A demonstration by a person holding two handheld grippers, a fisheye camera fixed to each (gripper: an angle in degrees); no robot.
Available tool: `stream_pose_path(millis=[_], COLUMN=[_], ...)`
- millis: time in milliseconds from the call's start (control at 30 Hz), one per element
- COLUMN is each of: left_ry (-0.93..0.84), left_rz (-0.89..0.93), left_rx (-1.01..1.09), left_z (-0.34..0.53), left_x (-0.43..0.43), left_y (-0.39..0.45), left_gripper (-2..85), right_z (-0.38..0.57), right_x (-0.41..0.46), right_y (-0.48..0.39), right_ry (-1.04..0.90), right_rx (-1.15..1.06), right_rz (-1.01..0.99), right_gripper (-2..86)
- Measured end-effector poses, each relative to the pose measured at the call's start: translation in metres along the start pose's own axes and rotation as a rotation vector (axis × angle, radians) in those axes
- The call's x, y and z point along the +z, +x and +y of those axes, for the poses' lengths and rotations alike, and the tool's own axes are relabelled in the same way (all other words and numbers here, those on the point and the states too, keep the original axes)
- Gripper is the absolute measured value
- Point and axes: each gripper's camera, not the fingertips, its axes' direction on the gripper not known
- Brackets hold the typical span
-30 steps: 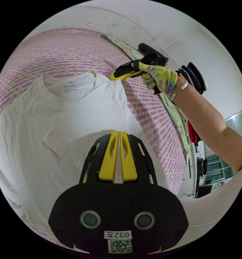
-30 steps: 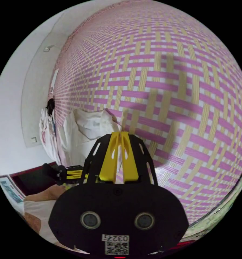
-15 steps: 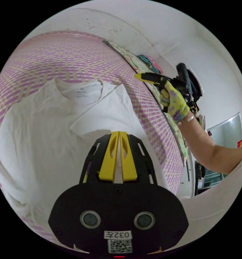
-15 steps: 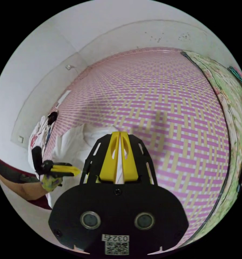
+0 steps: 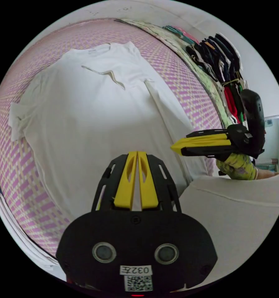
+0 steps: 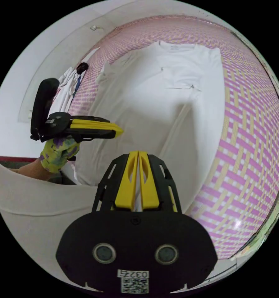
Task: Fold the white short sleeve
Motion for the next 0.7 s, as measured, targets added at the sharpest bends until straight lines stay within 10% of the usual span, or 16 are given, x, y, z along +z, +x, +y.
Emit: stream_pose_path(millis=[333, 700], left_ry=[-0.002, 0.228], left_rz=[0.061, 0.212], left_rx=[0.062, -0.356], left_z=[0.082, 0.238], left_x=[-0.037, -0.114], left_y=[0.040, 0.003], left_gripper=[-0.9, -0.9], right_z=[0.028, 0.027], right_x=[-0.007, -0.014], right_y=[-0.033, -0.050], right_ry=[-0.074, -0.093], right_rx=[0.032, -0.326], right_rz=[0.119, -0.095], right_gripper=[-1.0, -1.0])
